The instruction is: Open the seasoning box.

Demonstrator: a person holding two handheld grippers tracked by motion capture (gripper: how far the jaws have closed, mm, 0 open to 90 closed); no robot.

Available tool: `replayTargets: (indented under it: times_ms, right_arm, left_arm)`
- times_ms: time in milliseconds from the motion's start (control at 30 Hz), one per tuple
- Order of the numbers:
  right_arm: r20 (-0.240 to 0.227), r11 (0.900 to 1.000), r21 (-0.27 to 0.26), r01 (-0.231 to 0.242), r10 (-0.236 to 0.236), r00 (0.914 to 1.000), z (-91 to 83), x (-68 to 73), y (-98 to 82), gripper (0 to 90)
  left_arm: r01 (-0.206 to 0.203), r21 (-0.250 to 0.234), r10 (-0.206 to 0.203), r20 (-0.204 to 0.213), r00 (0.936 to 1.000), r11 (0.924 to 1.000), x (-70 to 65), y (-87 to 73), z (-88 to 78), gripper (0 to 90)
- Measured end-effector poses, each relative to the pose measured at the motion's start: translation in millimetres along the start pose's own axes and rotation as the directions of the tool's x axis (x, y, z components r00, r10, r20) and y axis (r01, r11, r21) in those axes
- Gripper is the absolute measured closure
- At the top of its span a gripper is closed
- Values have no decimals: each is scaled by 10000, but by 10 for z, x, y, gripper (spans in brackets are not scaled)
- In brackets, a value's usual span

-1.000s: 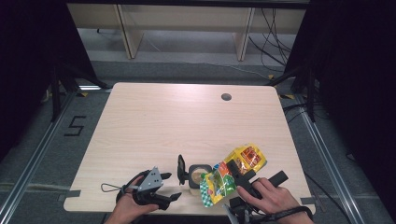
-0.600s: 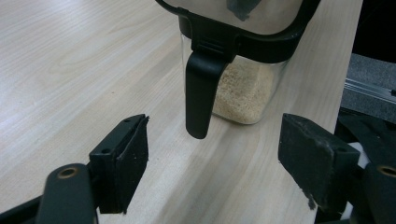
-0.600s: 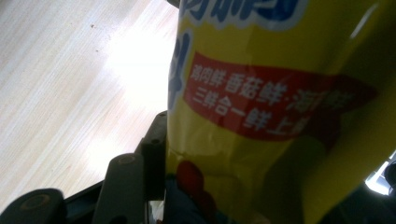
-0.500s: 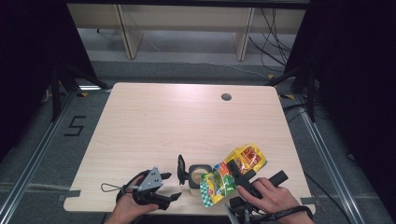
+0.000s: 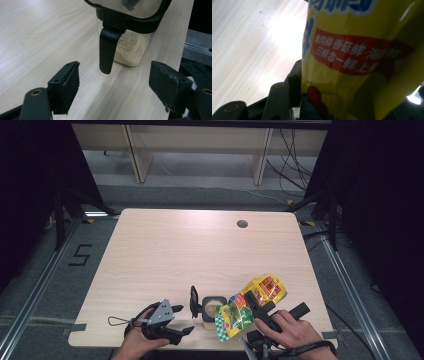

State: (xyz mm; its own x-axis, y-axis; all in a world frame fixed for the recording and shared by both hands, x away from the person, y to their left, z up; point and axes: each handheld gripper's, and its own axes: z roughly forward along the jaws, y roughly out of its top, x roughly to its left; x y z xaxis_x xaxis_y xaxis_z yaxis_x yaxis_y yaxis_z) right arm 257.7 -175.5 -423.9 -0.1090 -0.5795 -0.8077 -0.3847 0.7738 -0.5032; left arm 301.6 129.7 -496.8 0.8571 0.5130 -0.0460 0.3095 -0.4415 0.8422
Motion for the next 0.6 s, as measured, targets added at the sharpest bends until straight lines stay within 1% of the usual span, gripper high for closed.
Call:
replayTargets:
  times_ms: [33, 67, 100, 133, 167, 200, 233, 300, 333, 400, 433, 467, 533, 600]
  right_arm:
    - [-48, 9995, 76, -302, 302, 9995, -2, 23, 17, 512]
    - [-14, 9996, 37, -268, 269, 9996, 3, 25, 23, 512]
    - [-21, 9996, -23, -279, 279, 9996, 5, 26, 26, 512]
    - [-26, 9996, -45, -281, 281, 9996, 5, 28, 29, 512]
    - [-60, 9996, -31, -277, 277, 9996, 5, 31, 29, 512]
    - [-23, 9996, -18, -289, 289, 9996, 6, 30, 27, 512]
    - [-19, 9996, 5, -292, 292, 9996, 5, 28, 23, 512]
    - [-21, 9996, 36, -273, 273, 9996, 0, 24, 18, 512]
    - [-77, 9997, 41, -248, 249, 9997, -6, 21, 16, 512]
    - [-38, 9997, 12, -243, 243, 9997, -2, 22, 17, 512]
    - [-17, 9996, 15, -283, 283, 9996, 1, 25, 21, 512]
    - [-30, 9996, 19, -279, 280, 9996, 1, 26, 23, 512]
    - [-20, 9995, -20, -306, 306, 9995, -1, 27, 24, 512]
    - [-16, 9996, -4, -291, 291, 9996, -1, 26, 22, 512]
  left_arm:
    - [-5, -16, 5, -5, 10000, 10000, -3, -4, 1, 242]
    - [-63, -170, 63, 1, 10000, 9998, -5, -14, 11, 242]
    - [-252, -6, 252, 26, 9997, 9997, 5, -6, -2, 242]
    - [-230, 47, 230, 47, 9997, 9997, 8, 2, -3, 242]
    - [-38, 42, 38, 13, 10000, 10000, 0, 1, -1, 242]
    - [-56, 51, 56, 8, 10000, 10000, -1, -1, -3, 242]
    - [-186, -20, 186, -1, 9998, 9998, 2, -6, -2, 242]
    - [-22, -94, 22, -16, 10000, 10000, -5, -7, 4, 242]
    - [-4, -7, 4, 4, 10000, 10000, 0, 1, 0, 242]
    - [-9, -92, 9, -6, 10000, 10000, -6, -6, 5, 242]
    - [-179, -21, 179, -1, 9998, 9998, 1, -8, -3, 242]
    - [-209, -10, 209, 2, 9998, 9998, 2, -5, -4, 242]
    - [6, -35, -6, -12, 10000, 10000, -1, 1, 1, 242]
    - [-108, -38, 107, -36, 9999, 9999, 1, -7, -3, 242]
